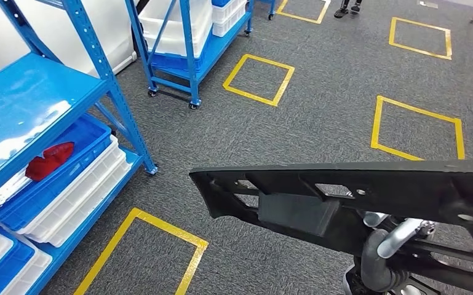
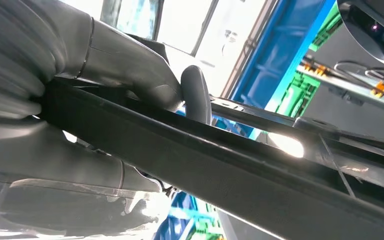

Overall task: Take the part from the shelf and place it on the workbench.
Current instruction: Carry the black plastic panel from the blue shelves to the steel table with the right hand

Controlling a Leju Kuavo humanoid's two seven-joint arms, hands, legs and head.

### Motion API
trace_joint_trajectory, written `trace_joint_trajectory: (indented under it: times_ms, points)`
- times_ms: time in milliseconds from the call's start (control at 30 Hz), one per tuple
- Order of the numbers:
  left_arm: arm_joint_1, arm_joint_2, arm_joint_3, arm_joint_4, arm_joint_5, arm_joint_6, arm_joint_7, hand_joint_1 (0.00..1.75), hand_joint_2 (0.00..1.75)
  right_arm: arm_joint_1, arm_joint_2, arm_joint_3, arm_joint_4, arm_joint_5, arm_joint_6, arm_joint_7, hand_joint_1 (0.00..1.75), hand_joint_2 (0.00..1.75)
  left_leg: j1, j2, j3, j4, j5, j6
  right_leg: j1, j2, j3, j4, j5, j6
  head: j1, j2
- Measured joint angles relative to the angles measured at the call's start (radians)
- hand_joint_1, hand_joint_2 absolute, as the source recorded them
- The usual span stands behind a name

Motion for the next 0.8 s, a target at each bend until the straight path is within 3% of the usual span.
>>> trace_joint_trajectory:
  times_ms: [33, 67, 133, 167, 233, 267, 333, 367, 400, 433, 467, 500, 533, 600, 667, 733, 767, 800]
  points:
    - [-0.002, -0.001, 0.000, 0.000, -0.002, -0.001, -0.001, 0.00, 0.00, 0.000, 0.001, 0.000, 0.000, 0.000, 0.000, 0.000, 1.75, 1.75, -0.001, 0.012, 0.002, 0.000, -0.002, -0.001, 0.002, -0.010, 0.033, -0.060, 0.032, -0.005, 0.000, 0.000]
    - [-0.003, -0.002, 0.000, 0.000, -0.004, -0.002, -0.001, 0.00, 0.00, -0.001, 0.002, 0.000, 0.000, 0.000, 0.000, 0.000, 1.75, 1.75, -0.002, 0.023, 0.005, -0.001, -0.004, -0.002, 0.008, -0.035, 0.074, -0.136, 0.058, -0.013, 0.000, 0.000]
    - [-0.003, -0.004, 0.000, 0.000, -0.009, -0.005, -0.002, 0.00, 0.00, -0.002, 0.005, 0.000, 0.000, 0.000, 0.000, 0.000, 1.75, 1.75, -0.005, 0.043, 0.011, -0.002, -0.008, -0.009, 0.022, -0.075, 0.129, -0.243, 0.086, -0.027, 0.000, 0.000]
    - [-0.004, -0.005, 0.000, 0.000, -0.011, -0.005, -0.002, 0.00, 0.00, -0.002, 0.006, 0.000, 0.000, -0.001, 0.000, 0.000, 1.75, 1.75, -0.005, 0.053, 0.013, -0.003, -0.010, -0.014, 0.028, -0.082, 0.137, -0.262, 0.085, -0.033, 0.000, 0.000]
    - [-0.006, -0.008, 0.000, 0.000, -0.014, -0.003, -0.002, 0.00, 0.00, -0.001, 0.008, -0.002, 0.000, -0.001, 0.002, 0.000, 1.75, 1.75, -0.005, 0.071, 0.019, -0.008, -0.014, -0.023, 0.027, -0.056, 0.138, -0.270, 0.091, -0.041, 0.000, 0.000]
    - [-0.008, -0.009, 0.001, 0.000, -0.015, -0.002, -0.003, 0.00, 0.00, 0.000, 0.009, -0.003, 0.000, 0.001, 0.003, 0.000, 1.75, 1.75, -0.004, 0.062, 0.022, -0.004, -0.019, -0.027, 0.024, -0.044, 0.143, -0.279, 0.095, -0.045, 0.000, 0.000]
    - [-0.010, -0.011, 0.003, 0.000, -0.018, 0.004, -0.005, 0.00, 0.00, -0.003, 0.014, -0.004, 0.000, 0.005, 0.007, 0.000, 1.75, 1.75, -0.002, 0.009, 0.001, 0.053, -0.055, -0.035, 0.016, -0.021, 0.154, -0.295, 0.104, -0.054, 0.000, 0.000]
    - [-0.010, -0.012, 0.005, 0.000, -0.019, 0.006, -0.006, 0.00, 0.00, -0.004, 0.016, -0.004, 0.001, 0.008, 0.008, 0.000, 1.75, 1.75, 0.000, -0.021, -0.027, 0.112, -0.085, -0.038, 0.016, -0.010, 0.156, -0.298, 0.105, -0.056, 0.000, 0.000]
    - [-0.008, -0.012, 0.007, 0.000, -0.018, 0.008, -0.007, 0.00, 0.00, -0.005, 0.019, -0.004, 0.002, 0.012, 0.006, 0.000, 1.75, 1.75, 0.001, -0.036, -0.062, 0.182, -0.115, -0.040, 0.016, 0.002, 0.155, -0.297, 0.105, -0.058, 0.000, 0.000]
    - [-0.006, -0.013, 0.011, 0.000, -0.016, 0.009, -0.006, 0.00, 0.00, -0.005, 0.020, -0.003, 0.002, 0.016, 0.003, 0.000, 1.75, 1.75, 0.001, -0.042, -0.095, 0.242, -0.134, -0.043, 0.016, 0.017, 0.155, -0.295, 0.105, -0.059, 0.000, 0.000]
    - [-0.005, -0.015, 0.014, 0.000, -0.014, 0.009, -0.005, 0.00, 0.00, -0.005, 0.020, -0.002, 0.003, 0.021, -0.002, 0.000, 1.75, 1.75, 0.003, -0.043, -0.115, 0.274, -0.134, -0.045, 0.016, 0.032, 0.155, -0.293, 0.104, -0.059, 0.000, 0.000]
    - [-0.004, -0.016, 0.016, 0.000, -0.013, 0.009, -0.004, 0.00, 0.00, -0.005, 0.020, 0.001, 0.005, 0.025, -0.008, 0.000, 1.75, 1.75, 0.004, -0.044, -0.116, 0.264, -0.111, -0.047, 0.015, 0.047, 0.156, -0.290, 0.103, -0.057, 0.000, 0.000]
    - [-0.004, -0.018, 0.018, 0.000, -0.013, 0.008, -0.002, 0.00, 0.00, -0.006, 0.020, 0.004, 0.006, 0.027, -0.014, 0.000, 1.75, 1.75, 0.007, -0.049, -0.099, 0.216, -0.073, -0.048, 0.015, 0.062, 0.156, -0.287, 0.102, -0.055, 0.000, 0.000]
    - [-0.004, -0.022, 0.020, 0.000, -0.013, 0.004, 0.000, 0.00, 0.00, -0.007, 0.020, 0.015, 0.010, 0.030, -0.024, 0.000, 1.75, 1.75, 0.014, -0.086, -0.044, 0.078, -0.006, -0.049, 0.013, 0.089, 0.153, -0.274, 0.096, -0.047, 0.000, 0.000]
    - [-0.005, -0.027, 0.022, 0.001, -0.013, -0.001, 0.000, 0.00, 0.00, -0.009, 0.020, 0.024, 0.013, 0.030, -0.028, 0.000, 1.75, 1.75, 0.016, -0.115, -0.017, 0.010, 0.012, -0.043, 0.012, 0.110, 0.144, -0.264, 0.094, -0.036, 0.000, 0.000]
    - [-0.010, -0.031, 0.023, 0.001, -0.013, -0.002, 0.000, 0.00, 0.00, -0.011, 0.020, 0.029, 0.015, 0.029, -0.032, 0.000, 1.75, 1.75, 0.012, -0.103, -0.014, 0.005, 0.013, -0.029, 0.008, 0.128, 0.137, -0.264, 0.097, -0.023, 0.000, 0.000]
    - [-0.012, -0.034, 0.024, 0.001, -0.012, -0.002, 0.000, 0.00, 0.00, -0.012, 0.020, 0.031, 0.016, 0.028, -0.035, 0.000, 1.75, 1.75, 0.012, -0.092, -0.013, 0.002, 0.016, -0.022, 0.007, 0.122, 0.134, -0.260, 0.095, -0.018, 0.000, 0.000]
    - [-0.014, -0.036, 0.025, 0.001, -0.011, -0.002, -0.001, 0.00, 0.00, -0.014, 0.019, 0.034, 0.018, 0.027, -0.038, 0.000, 1.75, 1.75, 0.012, -0.081, -0.012, -0.002, 0.019, -0.015, 0.007, 0.102, 0.125, -0.244, 0.085, -0.013, 0.000, 0.000]
